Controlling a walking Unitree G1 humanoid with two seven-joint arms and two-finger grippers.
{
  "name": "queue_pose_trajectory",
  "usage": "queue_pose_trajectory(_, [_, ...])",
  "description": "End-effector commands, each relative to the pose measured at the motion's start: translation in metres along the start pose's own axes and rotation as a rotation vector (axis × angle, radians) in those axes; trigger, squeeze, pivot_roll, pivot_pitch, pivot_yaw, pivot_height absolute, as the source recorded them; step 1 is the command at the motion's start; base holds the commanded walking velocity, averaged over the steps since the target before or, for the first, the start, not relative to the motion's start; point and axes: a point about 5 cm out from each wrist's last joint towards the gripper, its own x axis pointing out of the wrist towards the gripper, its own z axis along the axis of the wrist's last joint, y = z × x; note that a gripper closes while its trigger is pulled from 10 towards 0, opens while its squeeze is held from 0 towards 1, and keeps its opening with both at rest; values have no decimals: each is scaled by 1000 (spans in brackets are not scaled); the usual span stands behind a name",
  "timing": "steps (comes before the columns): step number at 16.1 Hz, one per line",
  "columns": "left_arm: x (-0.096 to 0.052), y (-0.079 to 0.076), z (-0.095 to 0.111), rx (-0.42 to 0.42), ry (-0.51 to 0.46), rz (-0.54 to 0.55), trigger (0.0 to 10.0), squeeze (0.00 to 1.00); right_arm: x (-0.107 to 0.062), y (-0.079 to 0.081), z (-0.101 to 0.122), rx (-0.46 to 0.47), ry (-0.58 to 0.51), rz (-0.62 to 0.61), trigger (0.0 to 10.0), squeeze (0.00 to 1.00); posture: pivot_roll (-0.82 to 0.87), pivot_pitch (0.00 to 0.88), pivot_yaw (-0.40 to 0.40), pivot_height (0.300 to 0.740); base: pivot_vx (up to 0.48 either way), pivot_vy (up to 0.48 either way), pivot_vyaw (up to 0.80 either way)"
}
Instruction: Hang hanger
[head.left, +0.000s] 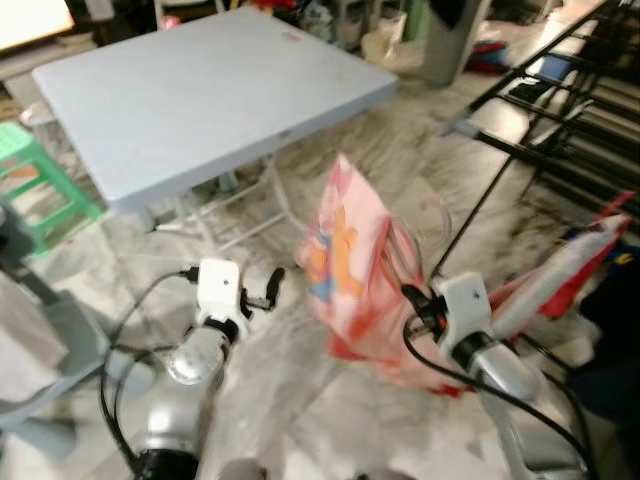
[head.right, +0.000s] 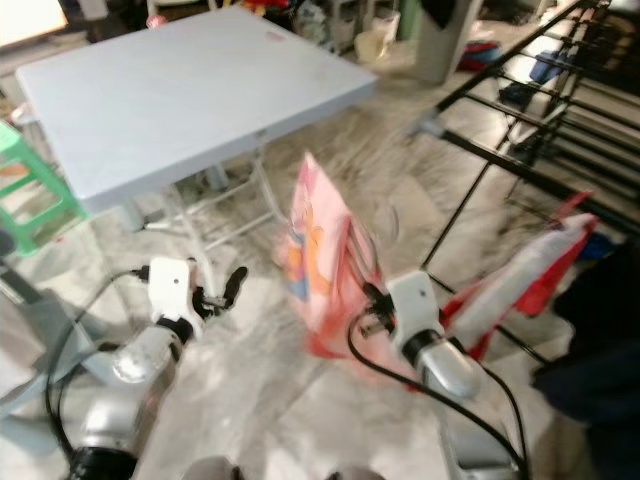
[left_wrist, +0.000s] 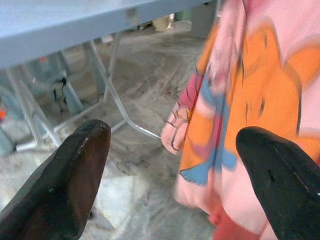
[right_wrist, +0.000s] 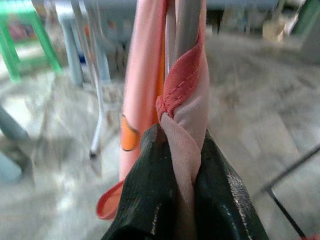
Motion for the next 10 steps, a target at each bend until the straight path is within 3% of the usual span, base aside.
queue_pose_trajectory(1, [1,-2,1,25,-4,-25,10000,0,4,3,18,8,-70,35,10000,0,-35,0,12,740,0,0,0])
queue_pose_trajectory(6, [16,-27,14,86,-37,-215,10000,0,29,29,51,52,-157,220,10000,0,-42,0,16,740,0,0,0])
queue_pose_trajectory(8, [21,-33,18,82,-52,-226,10000,0,34,40,59,87,-153,302,10000,0,-39,0,12,740,0,0,0])
queue_pose_trajectory(10, [22,-34,19,84,-62,-217,10000,0,28,46,64,88,-144,388,10000,0,-39,0,12,740,0,0,0])
